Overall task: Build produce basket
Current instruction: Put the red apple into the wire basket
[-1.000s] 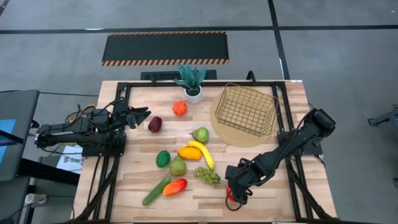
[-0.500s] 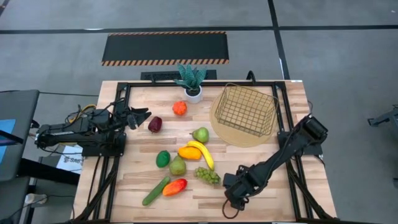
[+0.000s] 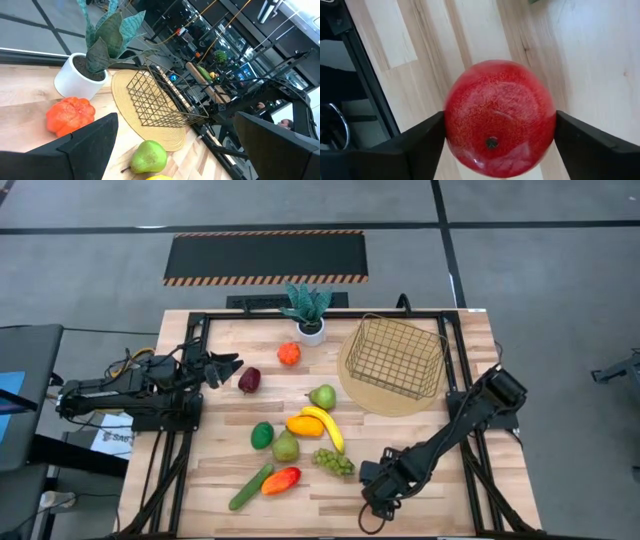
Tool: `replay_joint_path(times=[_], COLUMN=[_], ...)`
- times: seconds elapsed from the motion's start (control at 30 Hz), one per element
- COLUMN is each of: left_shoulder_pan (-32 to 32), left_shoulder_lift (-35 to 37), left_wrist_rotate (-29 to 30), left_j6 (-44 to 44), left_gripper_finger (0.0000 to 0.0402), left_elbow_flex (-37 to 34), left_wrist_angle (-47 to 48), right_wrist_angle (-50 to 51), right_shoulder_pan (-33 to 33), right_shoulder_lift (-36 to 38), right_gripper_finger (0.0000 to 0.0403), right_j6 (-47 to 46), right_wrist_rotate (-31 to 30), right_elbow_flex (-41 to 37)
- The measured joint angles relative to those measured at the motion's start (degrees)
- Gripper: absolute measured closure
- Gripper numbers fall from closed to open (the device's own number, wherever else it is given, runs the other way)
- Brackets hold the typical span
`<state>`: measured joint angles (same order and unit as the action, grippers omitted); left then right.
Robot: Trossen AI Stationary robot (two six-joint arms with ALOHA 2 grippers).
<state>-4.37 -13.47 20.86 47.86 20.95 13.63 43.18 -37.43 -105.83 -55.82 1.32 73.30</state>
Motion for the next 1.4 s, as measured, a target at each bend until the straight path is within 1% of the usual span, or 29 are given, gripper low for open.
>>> replay_joint_path(times=[0.13, 0.23, 0.37, 0.47, 0.57, 0.67, 0.73, 0.8, 0.93, 1.03, 1.13, 1.2, 1.27, 1.33, 1.4], left_shoulder_pan=[0.01, 0.00, 0.01, 0.00, 0.01, 0.01, 0.00, 0.00, 0.01, 0.00, 0.01, 0.01, 0.00, 0.00, 0.01], left_shoulder_lift=[0.00, 0.00, 0.00, 0.00, 0.00, 0.00, 0.00, 0.00, 0.00, 0.00, 0.00, 0.00, 0.00, 0.02, 0.02], left_wrist_rotate=[0.02, 0.04, 0.13, 0.20, 0.46, 0.72, 0.94, 0.98, 1.01, 1.02, 1.03, 1.03, 1.03, 1.32, 1.92], left_j6=[-0.02, -0.04, -0.04, -0.04, -0.06, -0.07, -0.07, -0.07, -0.04, 0.53, 1.22, 1.31, 1.33, 1.36, 1.39], left_gripper_finger=[0.0018, 0.0018, 0.0018, 0.0018, 0.0018, 0.0018, 0.0018, 0.0018, 0.0018, 0.0018, 0.0018, 0.0018, 0.0018, 0.0018, 0.0018], left_elbow_flex=[0.00, 0.00, 0.00, 0.00, 0.00, 0.00, 0.00, 0.00, 0.00, 0.00, 0.00, 0.00, 0.00, 0.00, 0.00], left_wrist_angle=[0.00, 0.00, -0.02, -0.07, -0.07, -0.09, -0.07, -0.07, -0.04, -0.02, 0.01, 0.18, 0.31, 0.52, 1.03], right_wrist_angle=[0.79, 1.93, 4.21, 6.21, 9.88, 13.67, 15.35, 16.18, 16.20, 16.51, 16.29, 16.20, 15.33, 14.55, 13.44], right_shoulder_pan=[0.13, 0.78, 2.71, 5.31, 9.32, 14.56, 19.32, 24.68, 36.74, 44.95, 52.25, 56.64, 60.18, 62.94, 64.57], right_shoulder_lift=[1.50, 3.88, 8.85, 13.72, 19.53, 25.26, 28.96, 31.63, 33.95, 33.13, 31.05, 29.46, 27.95, 26.05, 23.77], right_gripper_finger=[0.0088, 0.0088, 0.0086, 0.0086, 0.0086, 0.0086, 0.0085, 0.0085, 0.0085, 0.0085, 0.0084, 0.0084, 0.0084, 0.0084, 0.0084], right_j6=[0.18, 0.36, 2.39, 4.72, 6.80, 8.37, 9.34, 11.26, 17.31, 22.34, 24.18, 24.22, 24.27, 24.25, 24.17], right_wrist_rotate=[-0.29, -1.14, -1.84, -4.13, -8.67, -14.97, -19.20, -21.26, -21.29, -21.14, -20.82, -18.85, -15.19, -12.18, -10.69], right_elbow_flex=[-0.23, -0.29, -0.27, -0.21, -0.11, -0.11, -0.07, -0.07, -0.07, -0.07, -0.07, -0.07, -0.07, -0.07, -0.07])
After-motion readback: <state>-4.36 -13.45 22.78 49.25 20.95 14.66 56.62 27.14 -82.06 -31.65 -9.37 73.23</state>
